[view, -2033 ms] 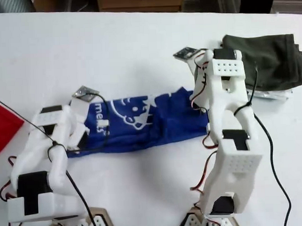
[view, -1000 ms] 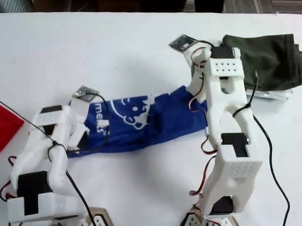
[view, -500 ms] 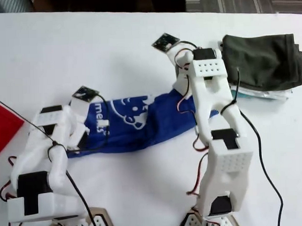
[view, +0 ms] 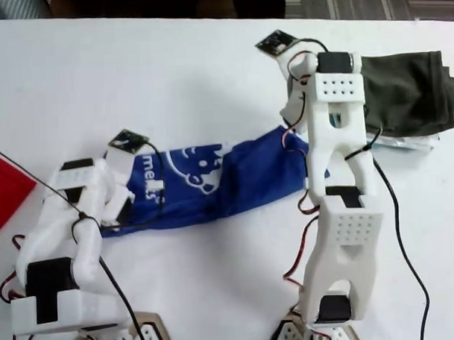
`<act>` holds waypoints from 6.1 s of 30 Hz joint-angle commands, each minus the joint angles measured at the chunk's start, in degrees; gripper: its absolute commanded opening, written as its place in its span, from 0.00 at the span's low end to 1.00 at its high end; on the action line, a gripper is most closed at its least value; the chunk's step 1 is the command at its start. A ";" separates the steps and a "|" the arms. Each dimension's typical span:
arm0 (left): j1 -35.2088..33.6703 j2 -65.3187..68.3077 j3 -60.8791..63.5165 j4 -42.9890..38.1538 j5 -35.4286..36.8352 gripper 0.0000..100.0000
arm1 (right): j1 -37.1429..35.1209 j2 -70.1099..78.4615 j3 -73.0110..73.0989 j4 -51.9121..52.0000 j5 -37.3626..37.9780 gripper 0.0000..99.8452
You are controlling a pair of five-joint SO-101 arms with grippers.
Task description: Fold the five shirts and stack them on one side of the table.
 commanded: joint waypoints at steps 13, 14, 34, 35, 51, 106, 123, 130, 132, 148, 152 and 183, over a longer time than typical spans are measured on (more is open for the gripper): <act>-1.58 0.97 -1.45 -1.93 0.18 0.03 | -1.98 -16.40 35.08 -11.47 1.23 0.02; -1.58 0.97 -1.45 -1.93 0.18 0.03 | -2.07 -16.66 38.42 -14.90 1.23 0.02; -1.76 0.53 -4.88 0.44 4.48 0.03 | -0.22 -34.33 58.64 -26.86 0.70 0.02; -1.67 0.53 -6.64 2.46 5.71 0.03 | -1.19 -36.62 58.64 -25.80 0.70 0.03; -7.91 3.34 -31.60 22.33 13.19 0.20 | 10.33 -55.08 60.92 -8.40 2.29 0.10; -27.87 47.47 -73.45 42.81 0.79 0.03 | 33.27 -75.65 116.48 -48.22 14.86 0.03; -8.18 8.70 -49.63 42.81 11.34 0.03 | 32.92 -75.47 122.37 -57.80 14.77 0.03; 8.62 -5.98 -47.78 42.73 20.92 0.03 | 32.92 -75.38 122.37 -57.80 14.77 0.03; 14.07 -6.59 -48.04 42.64 22.59 0.03 | 32.92 -75.38 122.37 -57.89 14.33 0.03; 35.78 18.11 -67.03 35.43 23.65 0.03 | 33.19 -75.65 122.37 -58.51 10.81 0.03; 38.42 25.67 -76.44 35.78 23.65 0.03 | 33.19 -75.56 122.37 -58.51 10.81 0.03; 27.96 31.30 -79.16 32.97 20.22 0.03 | 33.19 -75.65 122.37 -58.51 10.81 0.03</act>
